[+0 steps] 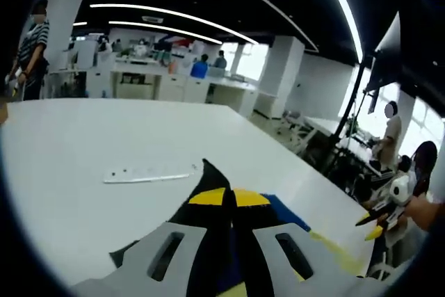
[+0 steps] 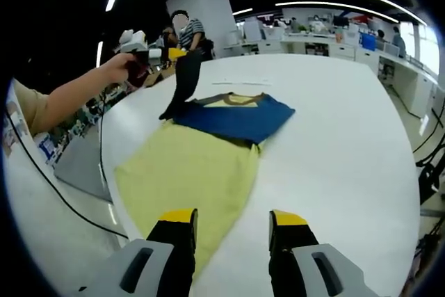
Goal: Fold the garment on the visible template until the final outline fits inside the template.
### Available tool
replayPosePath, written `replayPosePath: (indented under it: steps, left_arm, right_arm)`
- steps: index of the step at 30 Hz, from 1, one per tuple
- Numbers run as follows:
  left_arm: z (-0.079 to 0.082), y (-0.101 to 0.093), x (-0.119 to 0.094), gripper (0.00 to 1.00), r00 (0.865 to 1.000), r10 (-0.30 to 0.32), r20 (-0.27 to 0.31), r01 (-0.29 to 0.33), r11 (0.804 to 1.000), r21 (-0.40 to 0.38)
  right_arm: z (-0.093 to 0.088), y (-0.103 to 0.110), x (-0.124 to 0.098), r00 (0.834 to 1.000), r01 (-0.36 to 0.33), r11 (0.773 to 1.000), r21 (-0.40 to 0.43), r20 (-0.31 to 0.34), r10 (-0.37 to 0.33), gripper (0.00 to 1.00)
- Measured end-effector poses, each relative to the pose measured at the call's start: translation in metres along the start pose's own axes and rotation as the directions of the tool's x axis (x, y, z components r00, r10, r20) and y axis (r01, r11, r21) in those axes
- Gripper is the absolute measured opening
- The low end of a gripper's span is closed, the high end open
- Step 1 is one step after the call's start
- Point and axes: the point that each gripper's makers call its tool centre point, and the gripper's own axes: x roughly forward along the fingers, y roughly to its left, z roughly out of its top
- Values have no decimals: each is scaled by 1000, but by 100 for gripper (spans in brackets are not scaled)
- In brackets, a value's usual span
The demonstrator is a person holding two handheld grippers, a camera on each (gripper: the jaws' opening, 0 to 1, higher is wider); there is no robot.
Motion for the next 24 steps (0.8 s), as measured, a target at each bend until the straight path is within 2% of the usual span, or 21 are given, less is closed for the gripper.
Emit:
replayPosePath:
  steps: [24]
  left_arm:
    - [7,-53,43,0,993,-119,-4,119,993,1]
  right_arm:
    - [-11,-4,-2,1000,12,999,32,-1,-12,37]
